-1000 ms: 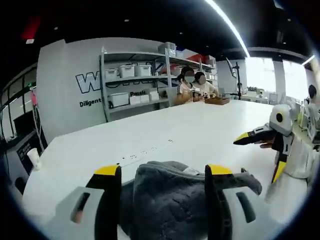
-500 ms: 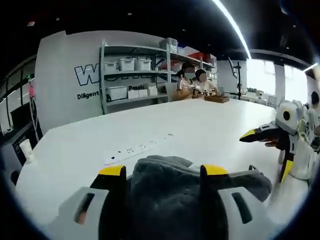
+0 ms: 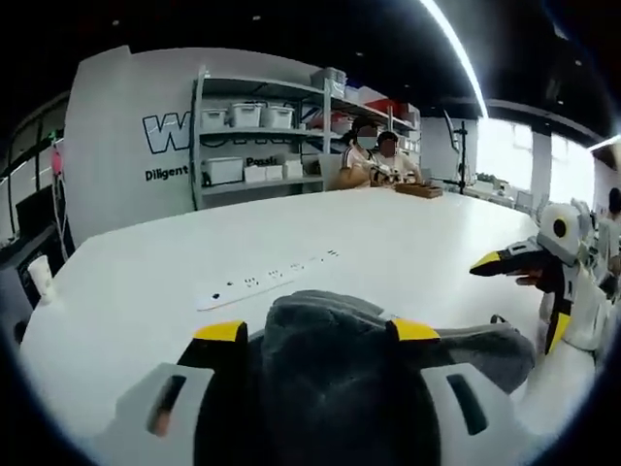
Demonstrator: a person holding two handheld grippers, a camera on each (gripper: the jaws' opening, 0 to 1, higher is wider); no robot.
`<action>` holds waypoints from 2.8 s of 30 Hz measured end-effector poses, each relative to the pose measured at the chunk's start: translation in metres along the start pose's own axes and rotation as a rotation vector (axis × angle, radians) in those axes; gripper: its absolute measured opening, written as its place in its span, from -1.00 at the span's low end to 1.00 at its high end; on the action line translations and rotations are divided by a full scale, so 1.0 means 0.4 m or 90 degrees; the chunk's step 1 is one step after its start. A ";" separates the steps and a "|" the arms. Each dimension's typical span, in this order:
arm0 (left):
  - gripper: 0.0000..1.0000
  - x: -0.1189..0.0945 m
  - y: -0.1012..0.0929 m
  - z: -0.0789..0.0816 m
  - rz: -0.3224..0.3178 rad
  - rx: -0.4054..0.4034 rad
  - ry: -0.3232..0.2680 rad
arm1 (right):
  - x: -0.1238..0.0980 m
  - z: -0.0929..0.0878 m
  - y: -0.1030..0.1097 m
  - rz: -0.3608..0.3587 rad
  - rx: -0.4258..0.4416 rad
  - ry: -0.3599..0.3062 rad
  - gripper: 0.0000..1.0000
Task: Open the folded towel by lifting each exposed corner and separating the folded layers until the towel lies flat within the target outline without major curled edges
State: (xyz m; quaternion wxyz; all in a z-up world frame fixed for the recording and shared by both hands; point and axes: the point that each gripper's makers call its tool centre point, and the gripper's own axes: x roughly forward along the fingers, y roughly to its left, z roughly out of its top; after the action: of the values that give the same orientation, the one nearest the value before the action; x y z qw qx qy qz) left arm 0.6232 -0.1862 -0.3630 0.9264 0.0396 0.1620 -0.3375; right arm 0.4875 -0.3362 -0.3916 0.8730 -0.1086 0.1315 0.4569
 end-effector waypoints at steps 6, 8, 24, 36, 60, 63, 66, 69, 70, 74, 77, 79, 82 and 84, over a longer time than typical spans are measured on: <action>0.04 0.013 0.003 -0.009 -0.017 -0.010 0.003 | 0.002 -0.003 -0.006 -0.004 -0.005 0.006 0.99; 0.00 0.015 0.000 -0.006 -0.022 -0.012 -0.002 | 0.002 -0.003 -0.008 -0.005 -0.005 0.007 0.99; -0.40 0.032 -0.012 -0.029 -0.036 0.009 0.016 | -0.003 0.001 -0.010 -0.014 -0.014 0.009 0.99; -0.78 0.038 -0.029 -0.032 -0.047 0.061 0.018 | -0.001 -0.009 -0.005 -0.013 -0.017 0.020 0.99; -0.88 0.008 -0.071 -0.003 -0.080 0.077 0.010 | -0.006 -0.027 -0.001 -0.014 -0.023 0.034 0.99; -0.88 -0.004 -0.080 0.003 -0.078 0.093 0.009 | -0.009 -0.027 0.001 -0.014 -0.022 0.033 0.99; -0.87 -0.026 -0.088 0.012 -0.081 0.098 -0.004 | -0.009 -0.027 0.005 -0.013 -0.024 0.032 0.99; -0.87 -0.045 -0.097 0.014 -0.096 0.085 -0.024 | -0.008 -0.026 0.010 -0.010 -0.026 0.033 0.99; -0.87 -0.051 -0.097 0.010 -0.098 0.078 -0.029 | -0.008 -0.026 0.012 -0.009 -0.027 0.033 0.99; -0.87 -0.065 -0.099 0.001 -0.099 0.078 -0.039 | -0.007 -0.026 0.014 -0.006 -0.027 0.033 0.99; -0.87 -0.076 -0.104 0.005 -0.103 0.097 -0.043 | -0.008 -0.024 0.017 -0.003 -0.029 0.032 0.99; -0.87 -0.086 -0.114 0.014 -0.107 0.115 -0.052 | -0.009 -0.020 0.019 -0.001 -0.030 0.029 0.99; -0.87 -0.104 -0.143 0.026 -0.123 0.161 -0.063 | -0.010 -0.017 0.023 0.004 -0.030 0.027 0.99; -0.86 -0.111 -0.156 0.021 -0.130 0.190 -0.056 | -0.009 -0.018 0.024 0.005 -0.031 0.027 0.99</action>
State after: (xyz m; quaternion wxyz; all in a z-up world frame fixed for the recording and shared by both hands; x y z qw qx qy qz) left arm 0.5537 -0.2085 -0.3382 0.8775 0.1451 0.0725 -0.4514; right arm 0.4766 -0.3359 -0.3977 0.8652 -0.1389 0.1395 0.4612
